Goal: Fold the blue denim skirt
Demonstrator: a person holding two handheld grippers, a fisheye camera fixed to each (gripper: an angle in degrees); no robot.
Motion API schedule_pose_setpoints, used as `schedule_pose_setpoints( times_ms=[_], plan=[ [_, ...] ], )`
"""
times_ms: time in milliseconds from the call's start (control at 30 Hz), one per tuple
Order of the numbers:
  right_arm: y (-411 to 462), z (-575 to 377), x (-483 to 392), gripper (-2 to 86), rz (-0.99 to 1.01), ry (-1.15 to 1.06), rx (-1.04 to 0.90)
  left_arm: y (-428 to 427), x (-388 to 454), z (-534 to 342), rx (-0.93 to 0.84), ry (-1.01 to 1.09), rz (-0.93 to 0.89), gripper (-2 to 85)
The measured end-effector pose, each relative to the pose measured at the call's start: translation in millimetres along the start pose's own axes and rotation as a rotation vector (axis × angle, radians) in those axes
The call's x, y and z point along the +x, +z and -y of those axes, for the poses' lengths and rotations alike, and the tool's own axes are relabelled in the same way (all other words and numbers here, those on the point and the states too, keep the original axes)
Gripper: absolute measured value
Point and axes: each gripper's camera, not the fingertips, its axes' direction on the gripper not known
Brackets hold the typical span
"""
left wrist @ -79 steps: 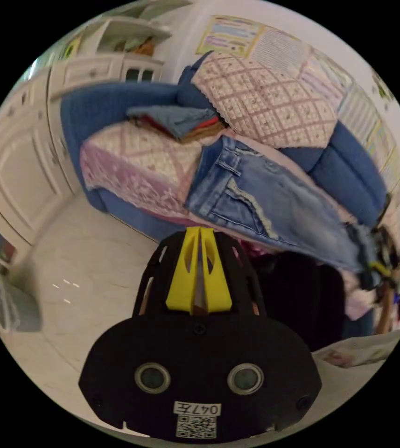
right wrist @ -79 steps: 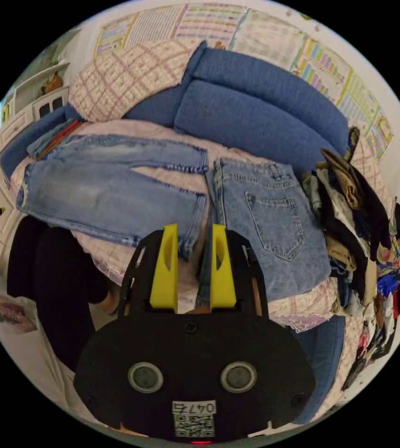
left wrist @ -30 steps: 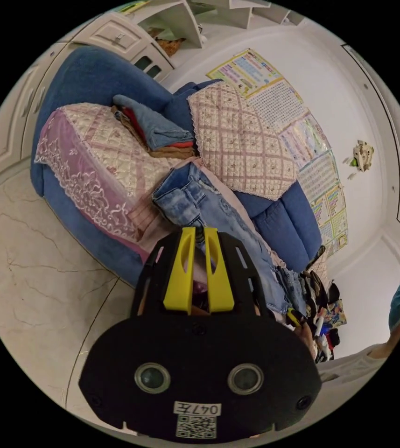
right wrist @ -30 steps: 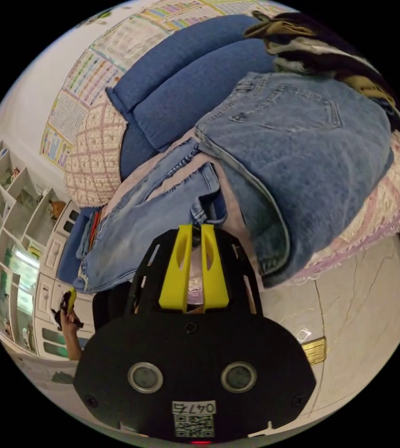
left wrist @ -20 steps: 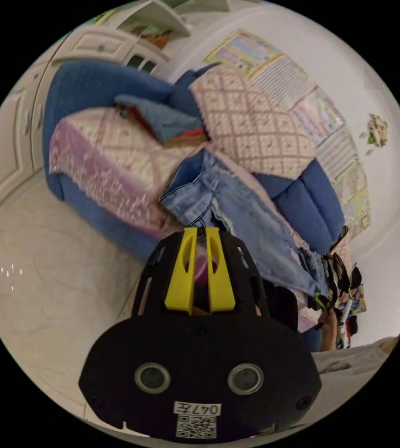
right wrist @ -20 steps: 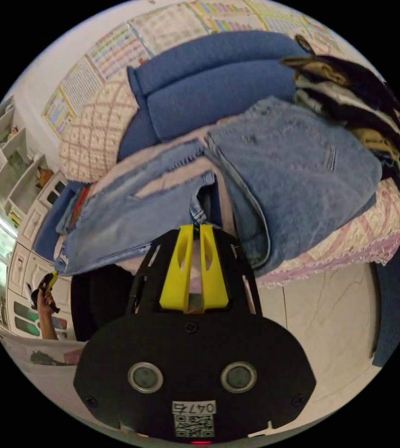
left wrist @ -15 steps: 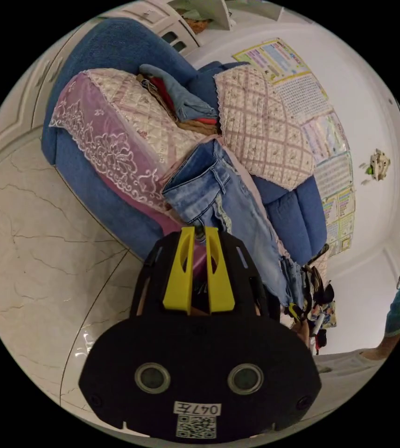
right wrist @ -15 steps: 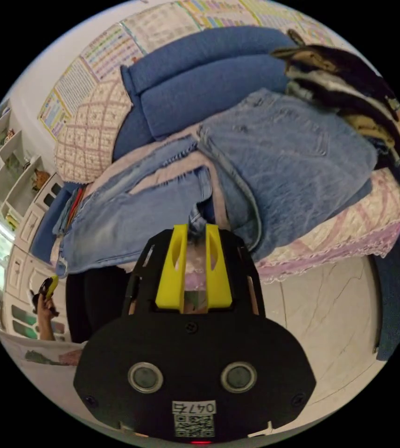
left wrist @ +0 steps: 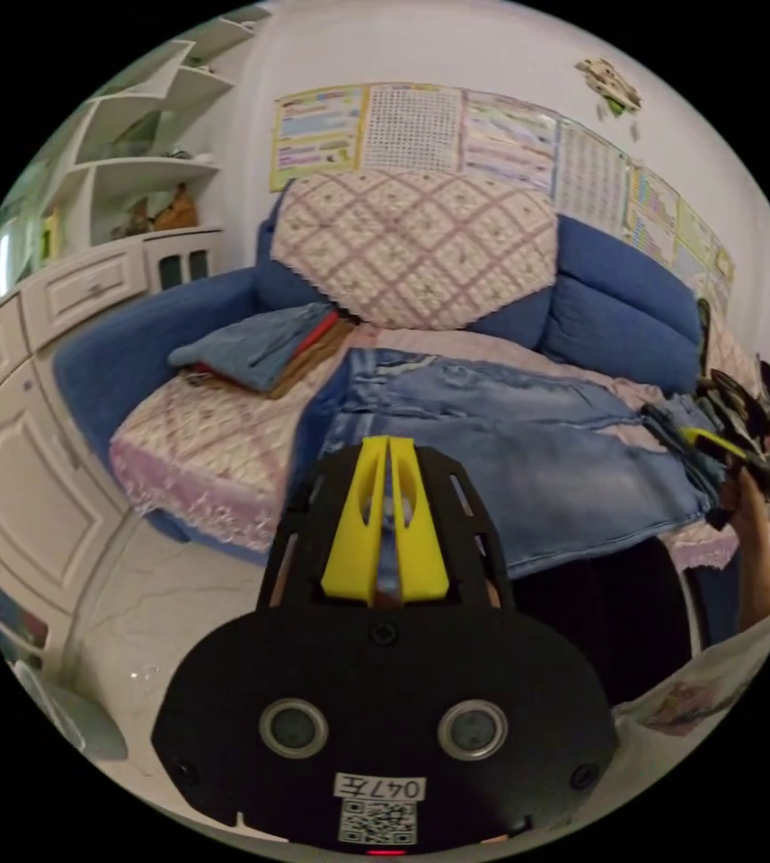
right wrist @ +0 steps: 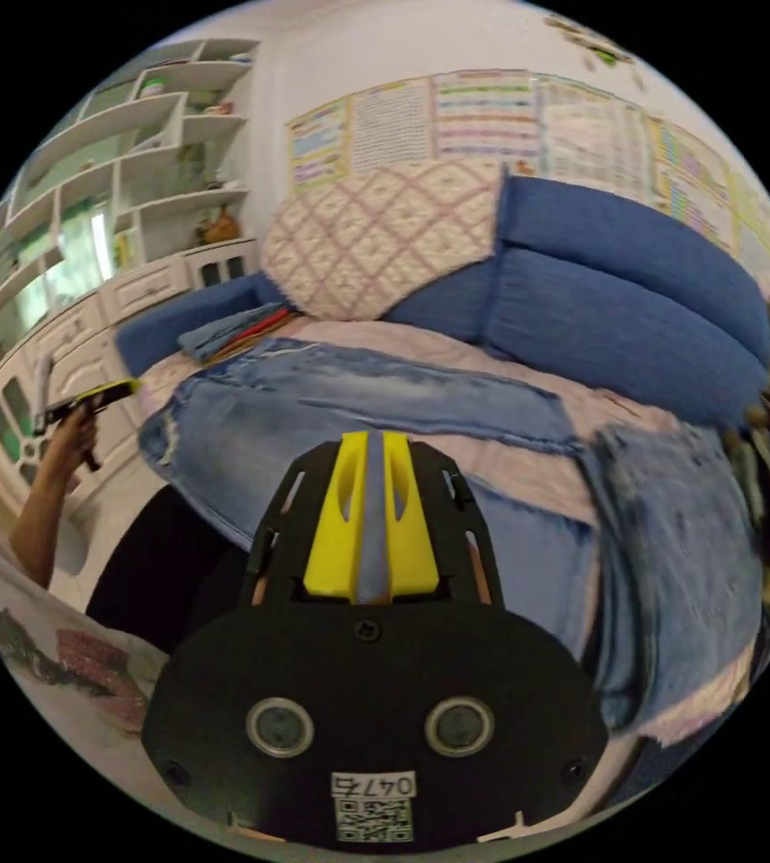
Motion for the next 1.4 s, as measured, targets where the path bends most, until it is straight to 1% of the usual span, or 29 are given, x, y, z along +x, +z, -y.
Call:
schedule_pose_setpoints(
  times_ms=[33, 67, 100, 133, 167, 267, 400, 500, 533, 600, 667, 700, 800, 833, 900, 967, 1000, 1067, 1100, 1200, 1233, 1300, 1333, 1400],
  plan=[
    [12, 20, -10, 0.8, 0.060, -0.042, -0.032, 12, 8, 6, 0.001, -0.002, -0.051, -0.8],
    [23, 36, -19, 0.9, 0.098, -0.073, -0.056, 28, 15, 9, -0.038, -0.002, -0.086, -0.8],
    [28, 43, -24, 0.9, 0.113, -0.088, -0.065, 37, 18, 9, -0.069, -0.004, -0.096, -0.8],
    [38, 54, -32, 0.9, 0.135, -0.123, -0.091, 57, 23, 7, -0.138, -0.012, -0.097, -0.9],
    [48, 63, -40, 0.9, 0.141, -0.154, -0.133, 76, 24, 1, -0.207, -0.025, -0.074, -0.9],
    [65, 73, -45, 0.4, 0.105, -0.188, -0.265, 97, 16, -14, -0.299, -0.052, 0.002, -0.9],
    [48, 80, -27, -0.4, 0.057, -0.110, -0.266, 87, -17, -24, -0.275, -0.175, -0.056, -0.9],
    [24, 88, -6, -0.8, 0.056, -0.003, -0.243, 71, -36, -27, -0.246, -0.271, 0.063, -1.0],
    [15, 91, 0, -1.0, 0.060, 0.026, -0.225, 61, -37, -23, -0.209, -0.293, 0.118, -1.0],
    [4, 97, 4, -1.1, 0.062, 0.051, -0.207, 52, -29, -11, -0.136, -0.252, 0.079, -0.9],
    [-4, 106, 4, -1.2, 0.046, 0.049, -0.225, 57, -19, 14, -0.097, -0.192, -0.027, -0.8],
    [-6, 109, 3, -1.2, 0.040, 0.045, -0.233, 60, -18, 20, -0.098, -0.187, -0.033, -0.8],
    [-13, 121, -3, -1.2, 0.033, 0.032, -0.266, 78, -22, 47, -0.079, -0.190, 0.035, 0.0],
    [-17, 125, -5, -1.1, 0.036, 0.028, -0.267, 86, -27, 57, -0.076, -0.190, 0.019, 0.6],
    [-24, 130, -7, -1.0, 0.033, 0.029, -0.262, 100, -36, 71, -0.083, -0.202, -0.071, 5.0],
    [-34, 138, -8, -1.0, 0.029, 0.034, -0.262, 129, -48, 85, -0.186, -0.240, -0.174, 6.5],
    [-36, 140, -8, -1.0, 0.029, 0.036, -0.265, 136, -49, 87, -0.217, -0.240, -0.181, 6.3],
    [-44, 147, -9, -1.0, 0.036, 0.041, -0.273, 149, -46, 93, -0.299, -0.195, -0.149, 1.8],
    [-47, 149, -9, -1.0, 0.038, 0.043, -0.274, 148, -44, 95, -0.294, -0.181, -0.153, 1.3],
    [-61, 159, -10, -1.0, 0.042, 0.049, -0.273, 127, -21, 101, -0.247, -0.105, -0.045, -0.4],
    [-67, 163, -10, -1.0, 0.045, 0.051, -0.272, 126, -12, 101, -0.246, -0.073, 0.017, -0.5],
    [-74, 168, -12, -1.0, 0.050, 0.053, -0.275, 141, -10, 95, -0.312, -0.058, 0.153, -0.7],
    [-80, 172, -13, -1.0, 0.052, 0.053, -0.276, 156, -13, 91, -0.392, -0.047, 0.248, -0.9],
    [-90, 178, -16, -1.0, 0.052, 0.048, -0.280, 144, -17, 90, -0.329, -0.081, 0.210, -0.9]
  ],
)
